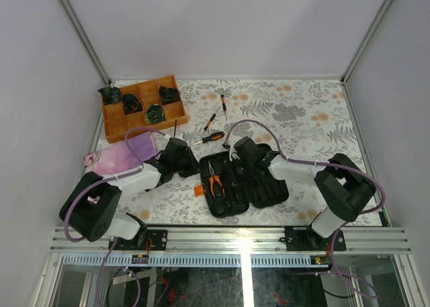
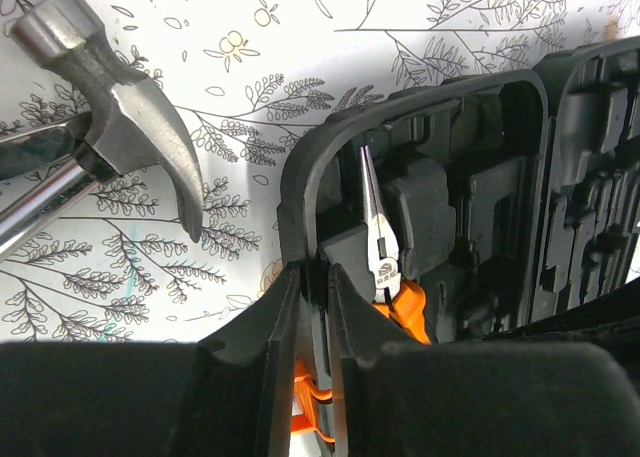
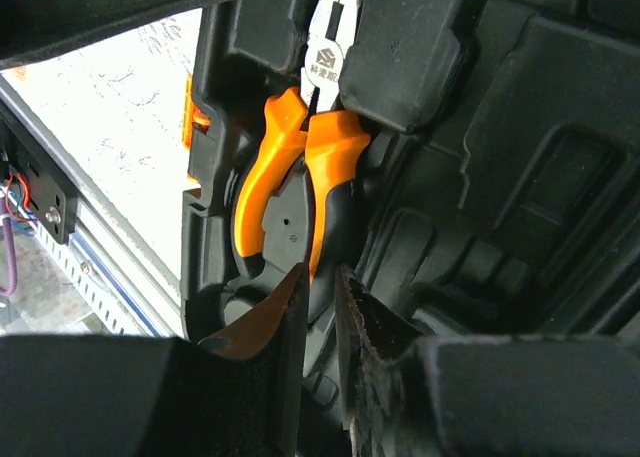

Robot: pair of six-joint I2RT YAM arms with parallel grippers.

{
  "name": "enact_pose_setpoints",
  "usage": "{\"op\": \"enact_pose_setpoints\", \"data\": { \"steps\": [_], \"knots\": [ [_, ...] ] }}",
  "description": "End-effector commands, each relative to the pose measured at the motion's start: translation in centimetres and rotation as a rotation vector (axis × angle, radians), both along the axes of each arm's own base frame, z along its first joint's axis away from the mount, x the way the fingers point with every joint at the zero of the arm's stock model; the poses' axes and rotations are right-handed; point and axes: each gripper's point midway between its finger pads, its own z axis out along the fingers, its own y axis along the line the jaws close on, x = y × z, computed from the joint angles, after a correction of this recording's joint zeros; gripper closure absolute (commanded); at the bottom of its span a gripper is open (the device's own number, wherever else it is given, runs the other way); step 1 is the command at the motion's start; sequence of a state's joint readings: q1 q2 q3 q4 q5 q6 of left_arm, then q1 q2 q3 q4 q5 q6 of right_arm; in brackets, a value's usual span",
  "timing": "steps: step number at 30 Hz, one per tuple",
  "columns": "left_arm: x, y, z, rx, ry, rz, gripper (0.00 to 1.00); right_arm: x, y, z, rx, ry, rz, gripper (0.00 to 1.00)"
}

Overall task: Sort the tools into containers
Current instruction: Adjust the pliers in the storage box.

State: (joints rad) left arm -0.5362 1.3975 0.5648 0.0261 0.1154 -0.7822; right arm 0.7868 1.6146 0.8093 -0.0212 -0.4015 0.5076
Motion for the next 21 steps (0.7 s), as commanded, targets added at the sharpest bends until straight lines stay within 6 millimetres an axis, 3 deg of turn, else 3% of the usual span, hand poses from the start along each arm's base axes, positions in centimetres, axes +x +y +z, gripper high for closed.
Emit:
{"op": "enact_pose_setpoints", "data": {
  "steps": [1, 9, 16, 21],
  "knots": [
    [0.9, -0.6, 1.2, -0.020, -0.041, 0.004, 1.00, 0.6, 1.4, 0.6, -0.004, -0.036, 0.011, 0.79],
    [0.5, -0.9, 0.8, -0.030, -0.031, 0.007, 1.00, 0.1, 0.7, -2.3, -0.155, -0.003, -0.004, 0.97],
    [0.1, -1.0, 0.6, -0.028, -0.022, 0.014, 1.00, -0.3, -0.3, -4.1, -0.288, 0.003, -0.010, 0.98],
    [0.0, -0.8, 0.6, -0.026, -0.021, 0.025, 1.00, 0.1, -0.3, -3.4, -0.289, -0.022, -0.026, 0.95]
  ]
}}
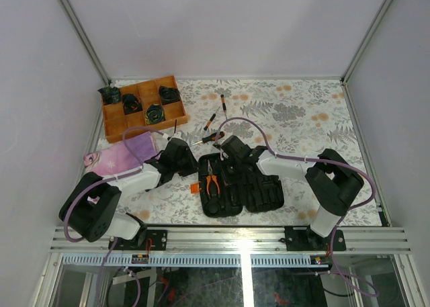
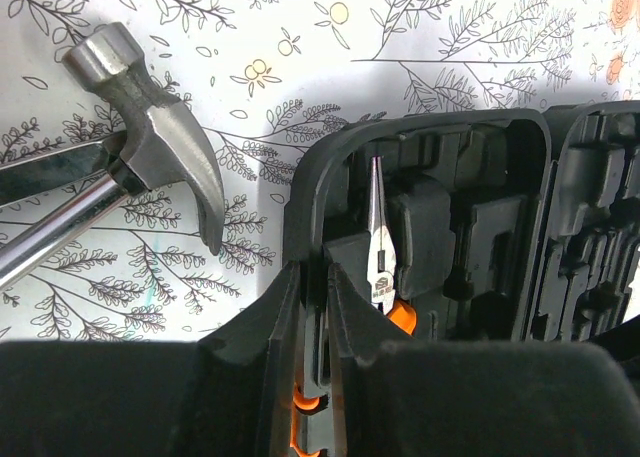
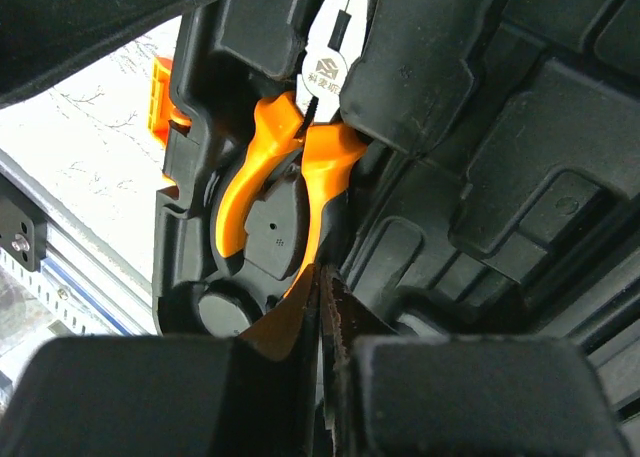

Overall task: Sort the tools into containers
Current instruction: Adjust the pliers in the storage box.

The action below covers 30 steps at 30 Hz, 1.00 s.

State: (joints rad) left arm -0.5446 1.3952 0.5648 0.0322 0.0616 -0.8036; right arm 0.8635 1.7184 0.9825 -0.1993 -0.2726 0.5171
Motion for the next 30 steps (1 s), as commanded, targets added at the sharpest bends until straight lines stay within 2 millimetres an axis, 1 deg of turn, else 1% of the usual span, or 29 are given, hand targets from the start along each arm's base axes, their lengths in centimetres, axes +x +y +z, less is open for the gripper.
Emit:
{"op": "enact_pose_setpoints", "data": {
  "steps": [1, 6, 9, 12, 13, 15, 17, 19, 22, 30],
  "knots": [
    [-0.6, -1.1, 0.6, -0.042, -0.007, -0.018, 1.00, -0.2, -1.7, -2.7, -0.140, -0.027, -0.020, 0.94],
    [-0.6, -0.8, 0.6, -0.036, -0.008, -0.004, 1.00, -0.1, -1.3, -2.4, -0.149, -0.042, -0.010, 0.86],
    [-0.7, -0.6, 0.5, -0.034, -0.006, 0.005, 1.00, 0.2, -1.3, -1.6, -0.141, -0.067, -0.025, 0.83],
    [-0.7, -0.4, 0.5, -0.028, -0.006, 0.016, 1.00, 1.0, -1.4, 0.2, -0.107, -0.127, -0.064, 0.80],
    [-0.7, -0.3, 0.5, -0.025, -0.006, 0.022, 1.00, 1.4, -1.4, 1.2, -0.087, -0.156, -0.080, 0.79],
    [-0.7, 0.1, 0.5, -0.016, -0.006, 0.037, 1.00, 1.8, -1.3, 2.7, -0.049, -0.196, -0.102, 0.78],
    [-0.8, 0.3, 0.5, -0.010, -0.004, 0.049, 1.00, 1.7, -1.0, 3.8, -0.008, -0.213, -0.102, 0.77],
    [-0.9, 0.5, 0.4, -0.011, -0.002, 0.058, 1.00, 1.5, -0.5, 4.4, 0.025, -0.208, -0.086, 0.76],
    [-1.0, 0.5, 0.3, -0.015, 0.005, 0.068, 1.00, 1.1, -0.1, 4.1, 0.035, -0.179, -0.063, 0.75],
    [-1.1, 0.5, 0.1, -0.024, 0.010, 0.075, 1.00, -0.3, 1.0, 2.6, 0.067, -0.102, -0.005, 0.75]
  ]
}}
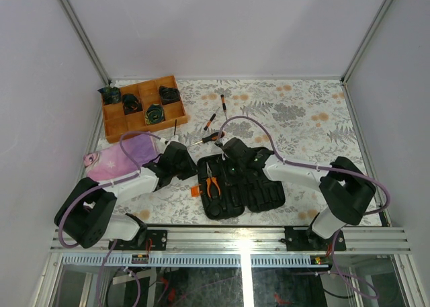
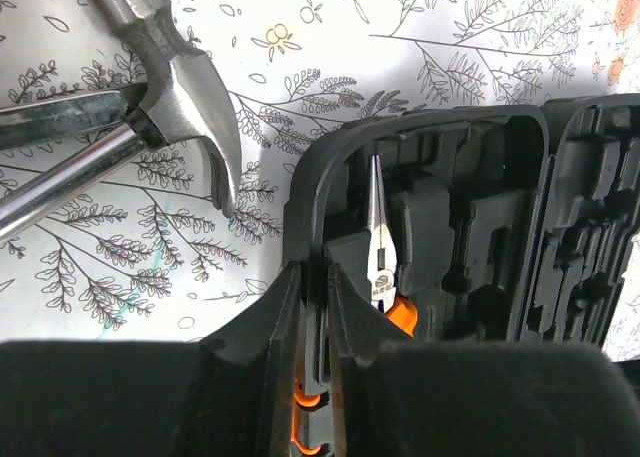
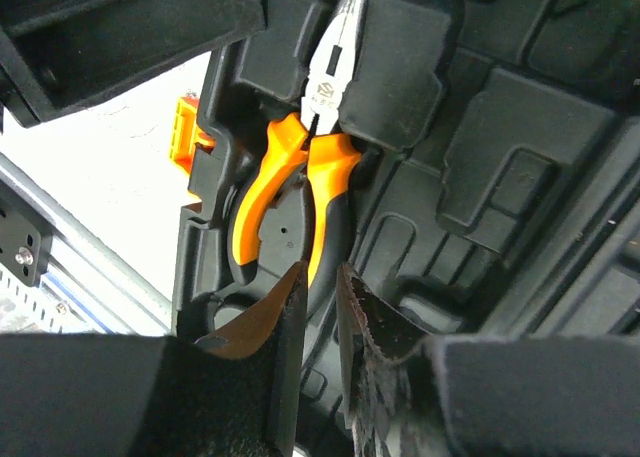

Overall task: Sort the tools into containers
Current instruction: Adjust the pliers in the storage box.

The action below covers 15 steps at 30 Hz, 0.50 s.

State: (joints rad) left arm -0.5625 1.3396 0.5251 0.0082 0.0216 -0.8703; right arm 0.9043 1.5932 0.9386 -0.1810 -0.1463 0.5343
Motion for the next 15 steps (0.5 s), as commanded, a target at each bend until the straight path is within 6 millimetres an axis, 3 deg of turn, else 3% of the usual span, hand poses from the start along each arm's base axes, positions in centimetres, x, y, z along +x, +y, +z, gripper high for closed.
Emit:
{"op": "enact_pose_setpoints", "data": {
  "steps": [1, 9, 15],
  "knots": [
    [0.0, -0.1, 0.2, -0.014, -0.009, 0.018, 1.00, -0.8, 1.5, -0.1, 0.055, 0.041, 0.050, 0.75],
    [0.0, -0.1, 0.2, -0.019, -0.008, 0.020, 1.00, -0.9, 1.3, -1.0, 0.023, 0.067, 0.046, 0.76],
    [0.0, -0.1, 0.1, -0.020, -0.003, 0.023, 1.00, -0.8, 0.3, -2.8, -0.061, 0.087, 0.021, 0.79]
  ]
}}
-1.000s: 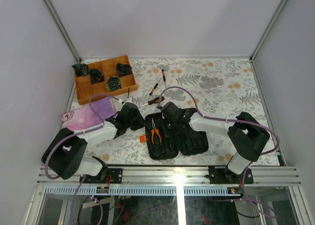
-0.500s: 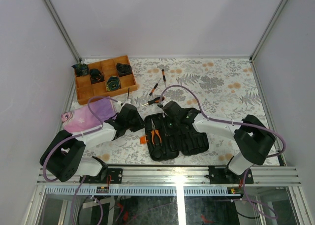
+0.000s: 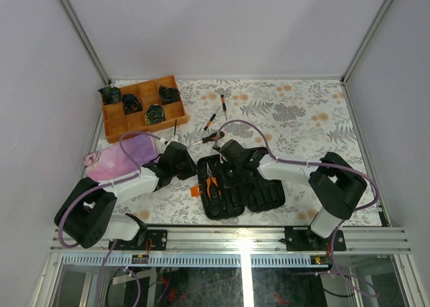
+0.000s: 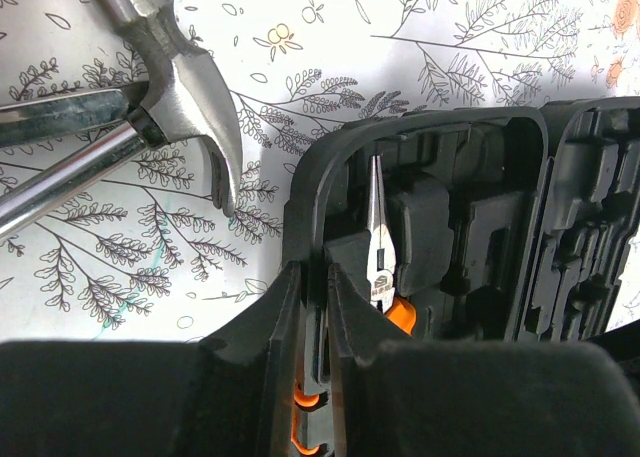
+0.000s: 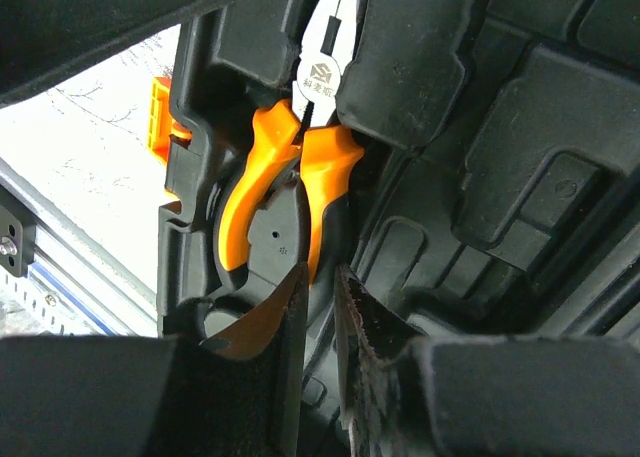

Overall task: Sort the tools into containers
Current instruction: Adjust the pliers in the storage box.

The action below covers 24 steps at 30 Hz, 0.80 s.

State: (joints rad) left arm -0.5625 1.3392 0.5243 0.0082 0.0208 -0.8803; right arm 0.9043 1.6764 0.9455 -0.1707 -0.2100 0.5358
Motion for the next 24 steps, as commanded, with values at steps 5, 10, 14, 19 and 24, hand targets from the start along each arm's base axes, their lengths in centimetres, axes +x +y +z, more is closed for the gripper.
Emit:
{"op": "enact_pose_setpoints", "data": {
  "steps": [5, 10, 14, 19, 24],
  "knots": [
    [-0.2, -0.1, 0.0, -0.022, 0.001, 0.023, 1.00, 0.1, -0.6, -1.5, -0.094, 0.015, -0.018, 0.86],
    [-0.7, -0.3, -0.4, -0.030, 0.015, 0.030, 1.00, -0.5, -1.3, -3.0, -0.162, 0.044, -0.018, 0.93],
    [-1.6, -0.5, -0.9, -0.033, 0.033, 0.034, 1.00, -1.1, -2.1, -4.4, -0.232, 0.064, -0.019, 0.97],
    [-2.2, -1.0, -1.3, -0.042, 0.044, 0.033, 1.00, -1.7, -2.7, -5.7, -0.294, 0.071, -0.019, 0.97],
    [-2.3, -1.0, -1.4, -0.039, 0.045, 0.035, 1.00, -1.7, -2.9, -5.9, -0.318, 0.053, -0.025, 0.97]
  ]
}}
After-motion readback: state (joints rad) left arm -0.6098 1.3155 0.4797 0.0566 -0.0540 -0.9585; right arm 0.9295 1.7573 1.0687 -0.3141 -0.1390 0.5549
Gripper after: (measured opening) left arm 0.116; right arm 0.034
